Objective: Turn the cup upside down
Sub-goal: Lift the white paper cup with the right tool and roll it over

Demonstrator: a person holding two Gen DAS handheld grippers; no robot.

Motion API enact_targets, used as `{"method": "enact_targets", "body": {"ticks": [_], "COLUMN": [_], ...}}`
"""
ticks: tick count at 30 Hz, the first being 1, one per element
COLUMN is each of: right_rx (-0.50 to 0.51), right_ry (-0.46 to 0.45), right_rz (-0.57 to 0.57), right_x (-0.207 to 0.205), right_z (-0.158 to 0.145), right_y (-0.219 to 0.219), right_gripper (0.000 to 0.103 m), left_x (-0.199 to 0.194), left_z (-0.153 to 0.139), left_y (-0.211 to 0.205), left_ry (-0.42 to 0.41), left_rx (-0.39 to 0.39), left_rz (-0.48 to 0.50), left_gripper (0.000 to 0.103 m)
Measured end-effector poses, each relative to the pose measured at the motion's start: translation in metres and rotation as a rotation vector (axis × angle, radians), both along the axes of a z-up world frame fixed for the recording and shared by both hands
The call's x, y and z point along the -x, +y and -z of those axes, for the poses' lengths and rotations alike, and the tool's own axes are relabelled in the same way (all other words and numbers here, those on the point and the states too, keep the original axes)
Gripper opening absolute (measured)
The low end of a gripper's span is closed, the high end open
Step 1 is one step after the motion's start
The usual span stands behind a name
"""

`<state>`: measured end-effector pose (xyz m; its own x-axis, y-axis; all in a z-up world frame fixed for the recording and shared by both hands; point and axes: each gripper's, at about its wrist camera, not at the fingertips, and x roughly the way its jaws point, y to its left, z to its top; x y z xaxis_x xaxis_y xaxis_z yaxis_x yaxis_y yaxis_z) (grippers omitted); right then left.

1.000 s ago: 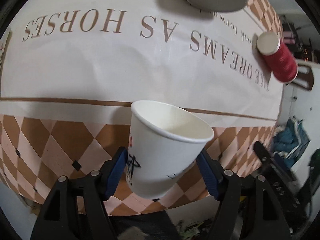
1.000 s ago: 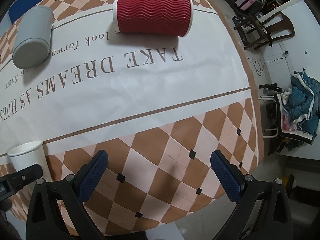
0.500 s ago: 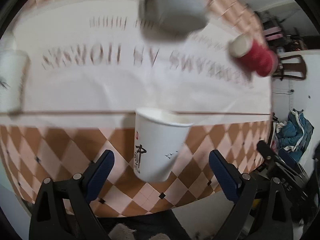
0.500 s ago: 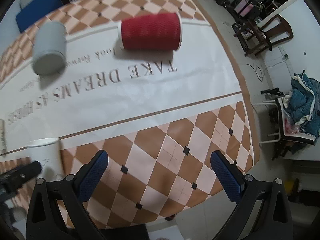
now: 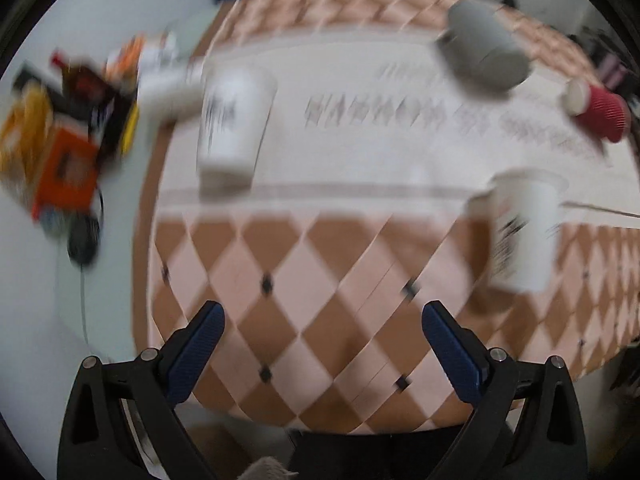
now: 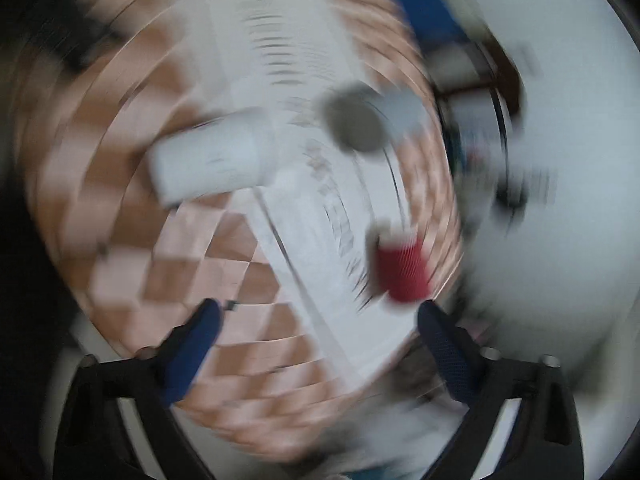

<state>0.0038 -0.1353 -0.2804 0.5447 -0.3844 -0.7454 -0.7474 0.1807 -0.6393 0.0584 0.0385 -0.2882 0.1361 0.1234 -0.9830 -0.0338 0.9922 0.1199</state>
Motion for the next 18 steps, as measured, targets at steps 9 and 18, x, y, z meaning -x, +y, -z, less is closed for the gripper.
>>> {"method": "enact_targets", "body": {"ticks": [9,18], "right_rx": [0.48,0.645], "right_ry": [0.052,0.04], "right_rz": [-0.884,-1.3], "right_x": [0.043,0.024], "right_z": [0.084,0.144], "right_y": [0.022,-0.004], "right_gripper": [0.087,0.064], "left_x": [0.017,0.03], "left_z": [0.043,0.051], "left_y": [0.023,0.03], "left_ry": [0.095,0.11], "left_rx": [-0.044,-0.105], "left_rz": [-0.181,-0.371], "left_gripper": [0.101,0.101]}}
